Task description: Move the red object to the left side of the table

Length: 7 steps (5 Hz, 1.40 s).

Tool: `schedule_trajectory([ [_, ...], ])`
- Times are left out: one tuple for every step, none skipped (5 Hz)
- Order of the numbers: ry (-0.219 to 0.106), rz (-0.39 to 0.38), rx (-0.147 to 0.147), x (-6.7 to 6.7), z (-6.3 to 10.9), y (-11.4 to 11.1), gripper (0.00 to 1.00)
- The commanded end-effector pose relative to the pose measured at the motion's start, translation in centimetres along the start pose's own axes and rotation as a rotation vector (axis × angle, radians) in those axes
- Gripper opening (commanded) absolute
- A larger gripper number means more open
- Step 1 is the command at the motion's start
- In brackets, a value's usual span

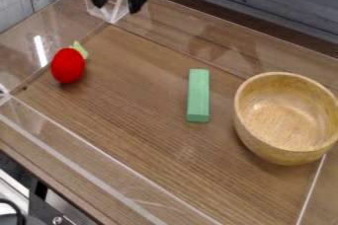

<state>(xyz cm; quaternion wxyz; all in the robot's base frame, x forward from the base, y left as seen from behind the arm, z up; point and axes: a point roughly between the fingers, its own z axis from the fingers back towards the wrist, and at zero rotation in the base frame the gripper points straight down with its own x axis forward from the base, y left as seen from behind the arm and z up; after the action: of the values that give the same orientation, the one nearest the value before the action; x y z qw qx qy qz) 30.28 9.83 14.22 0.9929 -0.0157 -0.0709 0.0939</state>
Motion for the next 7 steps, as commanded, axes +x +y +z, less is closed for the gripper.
schedule_trajectory([
  [-0.058,-0.08,-0.012,-0.1,2.5,-1.3,1.0],
  [-0.04,-0.14,-0.032,-0.7,2.5,-1.9,1.0],
  [-0.024,-0.146,-0.043,-1.1,2.8,-3.1,0.0],
  [-0.016,-0.132,-0.062,-1.4,3.5,-3.9,1.0],
  [-0.006,-0.08,-0.069,-2.5,3.8,-5.0,1.0],
  [0.019,-0.048,-0.066,-3.7,3.2,-6.6,1.0],
  [0.032,-0.039,-0.061,-5.0,1.9,-8.9,1.0],
])
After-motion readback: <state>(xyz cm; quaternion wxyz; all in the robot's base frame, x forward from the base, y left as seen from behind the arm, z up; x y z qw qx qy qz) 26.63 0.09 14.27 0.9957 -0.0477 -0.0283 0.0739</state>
